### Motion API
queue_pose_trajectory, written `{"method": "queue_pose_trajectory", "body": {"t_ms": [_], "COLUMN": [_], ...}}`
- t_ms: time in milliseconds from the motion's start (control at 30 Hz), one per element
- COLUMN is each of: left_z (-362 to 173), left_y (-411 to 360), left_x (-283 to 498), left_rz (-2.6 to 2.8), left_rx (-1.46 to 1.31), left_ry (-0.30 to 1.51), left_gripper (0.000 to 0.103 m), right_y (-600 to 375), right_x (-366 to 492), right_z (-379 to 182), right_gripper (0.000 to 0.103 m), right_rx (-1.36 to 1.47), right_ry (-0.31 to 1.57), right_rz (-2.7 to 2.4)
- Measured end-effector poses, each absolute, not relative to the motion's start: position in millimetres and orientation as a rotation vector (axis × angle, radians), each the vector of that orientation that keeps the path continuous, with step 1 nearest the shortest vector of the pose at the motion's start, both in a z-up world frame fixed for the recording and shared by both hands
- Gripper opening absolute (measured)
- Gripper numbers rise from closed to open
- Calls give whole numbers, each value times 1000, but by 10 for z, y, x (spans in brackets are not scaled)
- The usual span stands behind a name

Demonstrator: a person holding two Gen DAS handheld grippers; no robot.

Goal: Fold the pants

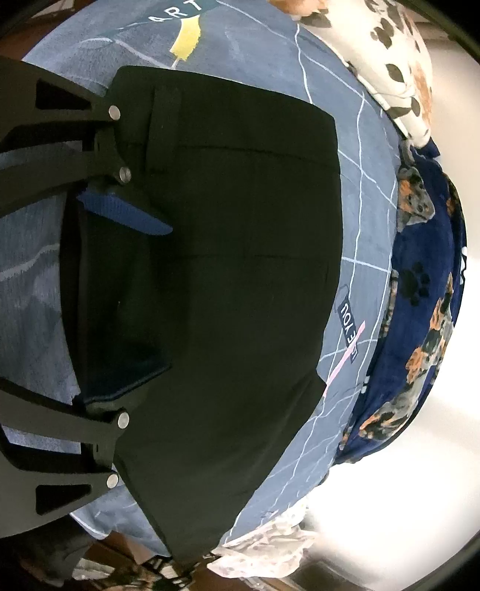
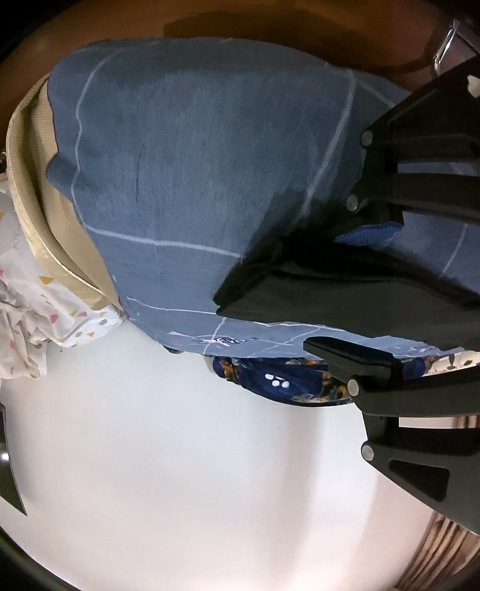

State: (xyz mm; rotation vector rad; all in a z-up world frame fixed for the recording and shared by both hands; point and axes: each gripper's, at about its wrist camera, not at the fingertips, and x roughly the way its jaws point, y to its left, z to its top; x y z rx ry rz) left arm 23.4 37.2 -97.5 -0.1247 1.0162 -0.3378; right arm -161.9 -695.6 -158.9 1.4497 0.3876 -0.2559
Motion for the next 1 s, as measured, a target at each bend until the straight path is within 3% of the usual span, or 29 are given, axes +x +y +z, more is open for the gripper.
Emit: {"method": "queue_pose_trajectory", "body": {"t_ms": [33,67,100,400,1000], "left_z": [-973,-974,-963,-708,-785], "left_y": [371,374,386,509,730], "left_x": [232,223,219,242,307], "left_rz": [-338,-338,-335,-241,-113], "left_rx": [-127,-130,-138,-122,-119], "left_ry": [1013,1010,1007,923,963], "left_gripper": [73,73,73,73,73], "right_y": [-6933,-6912,-6896,-6918,-6421], "right_x": [-1525,-1478,-1389,-1193,-867], "right_z": [-1558,-1546,-1531,-1343,-760], "right_gripper": [43,35,12,10,11], "right_rx": [1422,1398,1360,1191,1024], "right_ry": [426,456,521,656,633], "right_rz": [-257,-271,-299,-422,-306]}}
